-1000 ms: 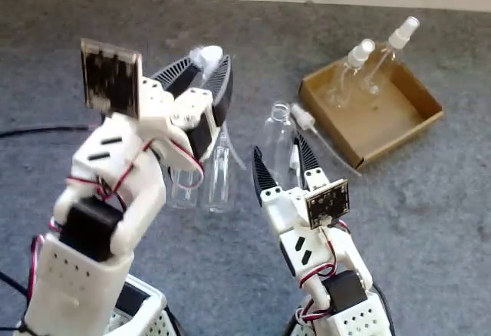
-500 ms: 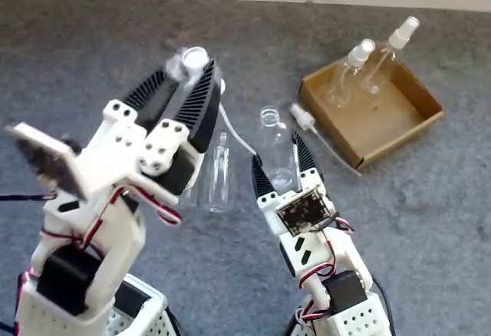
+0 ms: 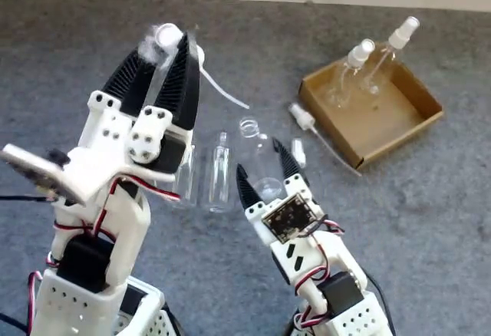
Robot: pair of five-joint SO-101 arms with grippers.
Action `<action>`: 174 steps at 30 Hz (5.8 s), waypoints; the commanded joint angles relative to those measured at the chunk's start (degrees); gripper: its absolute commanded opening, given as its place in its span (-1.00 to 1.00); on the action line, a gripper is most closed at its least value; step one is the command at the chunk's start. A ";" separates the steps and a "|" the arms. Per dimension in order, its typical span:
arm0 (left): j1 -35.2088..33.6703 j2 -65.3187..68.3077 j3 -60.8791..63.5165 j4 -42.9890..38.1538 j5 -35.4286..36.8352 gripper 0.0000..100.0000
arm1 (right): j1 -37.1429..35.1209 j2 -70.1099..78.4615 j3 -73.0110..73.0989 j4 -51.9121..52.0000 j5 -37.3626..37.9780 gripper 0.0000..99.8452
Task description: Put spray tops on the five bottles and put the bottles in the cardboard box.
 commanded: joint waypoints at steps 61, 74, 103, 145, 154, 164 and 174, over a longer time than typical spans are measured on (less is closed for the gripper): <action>-0.84 4.62 -1.01 2.81 -0.44 -0.99 | -1.36 -0.75 7.08 0.13 1.05 -0.67; -0.75 4.97 -5.23 10.81 -0.44 -0.99 | -1.19 -0.75 7.08 0.13 1.05 -0.67; 0.57 4.97 -11.12 20.57 -3.25 -0.99 | -1.10 -0.75 7.08 0.13 1.05 -0.67; 6.37 6.29 -10.15 22.42 -2.90 -0.99 | -1.10 -0.57 7.08 0.13 1.05 -0.67; 6.55 17.01 -9.01 21.36 -2.81 -0.99 | -1.10 -0.31 7.08 0.22 1.05 -0.67; 6.02 17.54 -8.75 21.89 6.24 -0.99 | -1.10 -0.48 7.08 0.22 1.05 -0.67; 5.85 17.54 -3.38 23.38 6.51 -0.99 | -1.10 -0.75 7.08 0.04 0.70 -0.67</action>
